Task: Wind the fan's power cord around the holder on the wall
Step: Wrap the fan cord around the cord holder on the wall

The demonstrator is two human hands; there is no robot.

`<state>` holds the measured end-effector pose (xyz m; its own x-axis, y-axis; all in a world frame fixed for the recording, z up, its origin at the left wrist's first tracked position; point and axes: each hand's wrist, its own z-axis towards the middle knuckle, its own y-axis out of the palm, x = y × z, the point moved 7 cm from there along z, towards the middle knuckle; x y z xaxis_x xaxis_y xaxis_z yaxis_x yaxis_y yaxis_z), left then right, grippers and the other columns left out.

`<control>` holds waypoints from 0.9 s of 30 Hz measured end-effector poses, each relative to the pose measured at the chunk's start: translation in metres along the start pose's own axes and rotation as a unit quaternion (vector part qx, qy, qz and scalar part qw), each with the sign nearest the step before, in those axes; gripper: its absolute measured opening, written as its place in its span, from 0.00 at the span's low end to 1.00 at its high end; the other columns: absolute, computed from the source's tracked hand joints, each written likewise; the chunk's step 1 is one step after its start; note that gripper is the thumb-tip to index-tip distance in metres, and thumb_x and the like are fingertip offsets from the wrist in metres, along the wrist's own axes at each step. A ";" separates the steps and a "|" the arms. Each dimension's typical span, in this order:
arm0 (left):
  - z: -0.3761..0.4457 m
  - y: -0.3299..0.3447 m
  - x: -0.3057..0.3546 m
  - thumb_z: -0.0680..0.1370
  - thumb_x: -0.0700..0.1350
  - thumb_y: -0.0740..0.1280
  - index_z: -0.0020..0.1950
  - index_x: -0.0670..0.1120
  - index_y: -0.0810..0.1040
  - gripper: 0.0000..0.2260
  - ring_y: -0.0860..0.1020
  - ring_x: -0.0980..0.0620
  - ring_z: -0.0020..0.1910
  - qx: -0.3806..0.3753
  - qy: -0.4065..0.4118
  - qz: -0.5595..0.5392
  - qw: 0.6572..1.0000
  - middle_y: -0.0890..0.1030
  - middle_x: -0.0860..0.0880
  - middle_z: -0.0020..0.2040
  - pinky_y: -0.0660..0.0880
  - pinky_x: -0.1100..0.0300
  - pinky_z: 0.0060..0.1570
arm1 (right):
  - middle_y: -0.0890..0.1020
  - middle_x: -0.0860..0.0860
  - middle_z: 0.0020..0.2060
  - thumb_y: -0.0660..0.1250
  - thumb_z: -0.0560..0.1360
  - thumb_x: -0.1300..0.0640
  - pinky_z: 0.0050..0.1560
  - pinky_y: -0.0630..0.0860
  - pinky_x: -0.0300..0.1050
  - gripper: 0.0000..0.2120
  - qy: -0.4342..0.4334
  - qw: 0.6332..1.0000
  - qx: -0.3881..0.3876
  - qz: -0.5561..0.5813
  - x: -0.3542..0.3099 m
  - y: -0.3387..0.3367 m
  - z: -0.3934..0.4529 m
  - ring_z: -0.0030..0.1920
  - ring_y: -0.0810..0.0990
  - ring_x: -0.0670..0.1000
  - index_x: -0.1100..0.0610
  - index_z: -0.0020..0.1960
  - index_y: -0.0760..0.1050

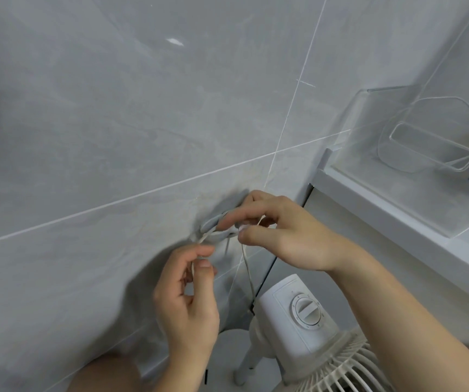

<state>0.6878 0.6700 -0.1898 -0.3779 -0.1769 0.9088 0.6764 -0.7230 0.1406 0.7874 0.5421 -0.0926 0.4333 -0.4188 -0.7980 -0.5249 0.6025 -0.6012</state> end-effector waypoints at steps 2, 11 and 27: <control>0.000 0.000 0.001 0.75 0.44 0.62 0.49 0.57 0.82 0.11 0.80 0.45 0.37 0.009 -0.004 -0.012 1.000 0.83 0.43 0.40 0.73 0.53 0.40 | 0.74 0.43 0.42 0.71 0.75 0.62 0.52 0.71 0.34 0.14 -0.005 1.000 0.007 -0.022 -0.004 0.001 -0.002 0.45 0.76 0.42 0.48 0.55 0.88; 0.000 0.000 0.005 0.74 0.47 0.62 0.50 0.54 0.83 0.11 0.80 0.51 0.34 0.029 -0.035 -0.044 0.998 0.83 0.43 0.40 0.75 0.53 0.39 | 0.75 0.46 0.49 0.73 0.74 0.57 0.56 0.67 0.30 0.16 -0.036 0.988 0.026 -0.151 -0.010 0.006 -0.011 0.56 0.75 0.45 0.42 0.60 0.85; 0.005 0.004 -0.004 0.75 0.50 0.63 0.44 0.54 0.81 0.07 0.83 0.52 0.30 -0.040 -0.053 0.016 0.998 0.85 0.55 0.38 0.79 0.53 0.32 | 0.73 0.48 0.50 0.73 0.74 0.60 0.56 0.66 0.30 0.14 -0.045 0.982 -0.013 -0.184 -0.010 0.009 -0.004 0.55 0.72 0.48 0.48 0.58 0.82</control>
<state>0.6954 0.6716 -0.1911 -0.2857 -0.1328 0.9491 0.6332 -0.7695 0.0830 0.7750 0.5489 -0.0903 0.6601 -0.5419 -0.5201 -0.3384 0.4037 -0.8500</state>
